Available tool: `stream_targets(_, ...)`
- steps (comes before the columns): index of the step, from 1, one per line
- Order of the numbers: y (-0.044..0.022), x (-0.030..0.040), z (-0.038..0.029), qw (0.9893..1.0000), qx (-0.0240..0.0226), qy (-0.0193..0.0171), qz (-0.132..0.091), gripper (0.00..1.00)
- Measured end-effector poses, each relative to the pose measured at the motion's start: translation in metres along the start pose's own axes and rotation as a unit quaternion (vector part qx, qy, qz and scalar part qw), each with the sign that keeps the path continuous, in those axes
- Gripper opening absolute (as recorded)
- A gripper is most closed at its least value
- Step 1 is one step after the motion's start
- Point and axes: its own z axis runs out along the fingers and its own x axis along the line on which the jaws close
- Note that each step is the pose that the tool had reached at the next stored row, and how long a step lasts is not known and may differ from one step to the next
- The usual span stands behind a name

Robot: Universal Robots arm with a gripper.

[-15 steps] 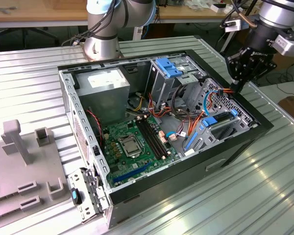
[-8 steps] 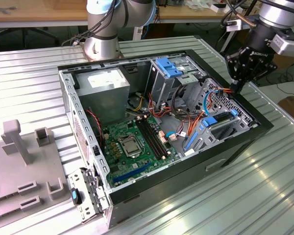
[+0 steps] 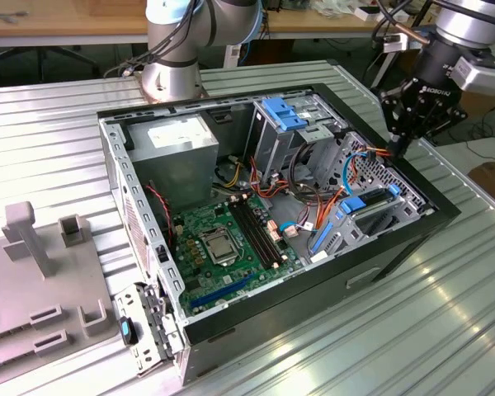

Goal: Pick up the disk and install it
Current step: 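Insert the first disk wire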

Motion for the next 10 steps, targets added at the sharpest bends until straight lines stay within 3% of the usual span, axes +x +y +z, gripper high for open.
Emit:
stream_targets(3,0.0085,-0.0086,-0.0001,1.0000,-0.0003,-0.0002,0.005,0.17)
stream_targets(4,0.0085,-0.0086,0.0000,0.9999,-0.0010,-0.0007,0.016,0.17)
stream_targets(6,0.0084,-0.0087,0.0007,0.9983,-0.0035,-0.0026,0.058,0.17)
stream_targets(8,0.0084,-0.0087,0.0009,0.9973,-0.0044,-0.0033,0.073,0.17)
stream_targets(10,0.0084,-0.0087,0.0011,0.9956,-0.0056,-0.0042,0.094,0.17)
